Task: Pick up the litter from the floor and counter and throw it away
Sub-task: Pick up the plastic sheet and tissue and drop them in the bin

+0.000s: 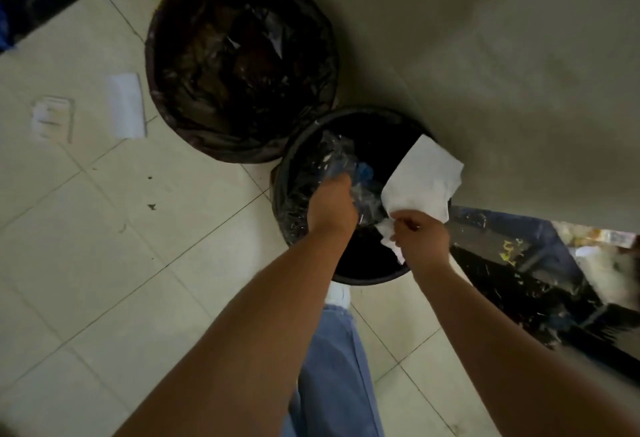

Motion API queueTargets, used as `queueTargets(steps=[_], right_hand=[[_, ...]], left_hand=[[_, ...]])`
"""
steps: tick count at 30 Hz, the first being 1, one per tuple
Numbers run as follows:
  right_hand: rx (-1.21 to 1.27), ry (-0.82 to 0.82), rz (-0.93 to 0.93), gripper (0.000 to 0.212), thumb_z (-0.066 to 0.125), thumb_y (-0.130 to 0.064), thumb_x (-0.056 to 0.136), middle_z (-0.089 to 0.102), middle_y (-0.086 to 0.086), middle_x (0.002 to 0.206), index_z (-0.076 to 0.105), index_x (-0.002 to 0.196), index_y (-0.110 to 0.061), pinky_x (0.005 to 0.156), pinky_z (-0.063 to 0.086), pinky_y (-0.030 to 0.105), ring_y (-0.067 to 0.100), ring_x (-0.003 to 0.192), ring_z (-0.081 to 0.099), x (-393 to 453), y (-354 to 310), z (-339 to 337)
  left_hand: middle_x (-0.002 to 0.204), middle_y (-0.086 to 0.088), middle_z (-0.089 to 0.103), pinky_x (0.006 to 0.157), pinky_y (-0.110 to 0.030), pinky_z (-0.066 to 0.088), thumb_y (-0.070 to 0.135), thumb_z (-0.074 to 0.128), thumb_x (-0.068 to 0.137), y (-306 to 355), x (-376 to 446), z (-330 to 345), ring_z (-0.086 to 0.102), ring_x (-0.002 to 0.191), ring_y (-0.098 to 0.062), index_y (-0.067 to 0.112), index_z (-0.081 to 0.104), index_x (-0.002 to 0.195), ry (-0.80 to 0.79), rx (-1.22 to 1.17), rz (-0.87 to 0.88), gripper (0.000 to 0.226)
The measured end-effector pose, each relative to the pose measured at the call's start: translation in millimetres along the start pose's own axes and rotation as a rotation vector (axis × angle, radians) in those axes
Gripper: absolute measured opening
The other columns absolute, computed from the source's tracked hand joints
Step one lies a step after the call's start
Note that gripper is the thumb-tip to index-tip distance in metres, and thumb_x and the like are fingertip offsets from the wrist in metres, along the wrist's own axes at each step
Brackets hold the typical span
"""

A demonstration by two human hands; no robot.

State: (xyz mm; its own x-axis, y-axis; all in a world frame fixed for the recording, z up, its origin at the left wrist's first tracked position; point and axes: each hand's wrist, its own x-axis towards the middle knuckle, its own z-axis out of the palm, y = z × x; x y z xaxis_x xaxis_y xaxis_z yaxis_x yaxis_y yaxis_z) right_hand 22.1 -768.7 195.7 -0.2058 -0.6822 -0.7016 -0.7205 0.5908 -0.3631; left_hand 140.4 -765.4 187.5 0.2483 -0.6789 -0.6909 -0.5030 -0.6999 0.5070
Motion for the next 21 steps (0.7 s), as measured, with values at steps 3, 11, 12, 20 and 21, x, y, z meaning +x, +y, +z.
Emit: queueTargets(steps=[3, 11, 12, 20, 21], right_hand=[[-0.095, -0.056, -0.013, 0.028, 0.043, -0.002, 0.094, 0.068, 0.025, 0.112, 0.068, 0.106, 0.003, 0.097, 0.048, 0.042, 0.040, 0.101, 0.063, 40, 16, 25], [-0.527, -0.390, -0.092, 0.033, 0.043, -0.001, 0.092, 0.057, 0.021, 0.128, 0.057, 0.122, -0.001, 0.099, 0.042, 0.035, 0.034, 0.120, 0.052, 109, 33, 81], [-0.566, -0.432, -0.099, 0.033, 0.042, -0.002, 0.093, 0.056, 0.021, 0.129, 0.056, 0.123, -0.001, 0.099, 0.042, 0.036, 0.035, 0.121, 0.051, 109, 32, 86], [-0.743, -0.389, -0.246, 0.037, 0.038, -0.012, 0.096, 0.049, 0.019, 0.137, 0.049, 0.131, -0.007, 0.102, 0.041, 0.039, 0.036, 0.125, 0.046, 41, 7, 43], [-0.783, -0.364, -0.291, 0.039, 0.038, -0.016, 0.097, 0.045, 0.017, 0.141, 0.044, 0.135, -0.009, 0.104, 0.039, 0.040, 0.035, 0.129, 0.042, 26, -4, 31]], left_hand=[[0.119, -0.027, 0.059, 0.092, -0.041, 0.044, -0.005, 0.041, 0.093, -21, 43, 35, 0.055, 0.112, -0.038, -0.004, 0.057, 0.114, -0.068, -0.016, -0.069, 0.026], [0.140, -0.023, 0.044, 0.103, -0.038, 0.039, -0.006, 0.039, 0.093, -60, 99, 63, 0.046, 0.126, -0.037, -0.001, 0.033, 0.140, -0.129, 0.205, -0.083, 0.047], [0.142, -0.023, 0.040, 0.104, -0.039, 0.038, -0.006, 0.040, 0.093, -59, 93, 61, 0.043, 0.128, -0.037, 0.001, 0.029, 0.142, -0.138, 0.241, -0.046, 0.051], [0.158, -0.011, 0.017, 0.120, -0.036, 0.016, 0.010, 0.040, 0.095, -45, 9, -17, 0.012, 0.147, -0.028, 0.013, 0.019, 0.149, -0.115, 0.598, 0.223, 0.059], [0.160, -0.010, 0.013, 0.121, -0.037, 0.013, 0.014, 0.039, 0.096, -44, -2, -32, 0.008, 0.148, -0.027, 0.014, 0.017, 0.150, -0.095, 0.640, 0.223, 0.058]])
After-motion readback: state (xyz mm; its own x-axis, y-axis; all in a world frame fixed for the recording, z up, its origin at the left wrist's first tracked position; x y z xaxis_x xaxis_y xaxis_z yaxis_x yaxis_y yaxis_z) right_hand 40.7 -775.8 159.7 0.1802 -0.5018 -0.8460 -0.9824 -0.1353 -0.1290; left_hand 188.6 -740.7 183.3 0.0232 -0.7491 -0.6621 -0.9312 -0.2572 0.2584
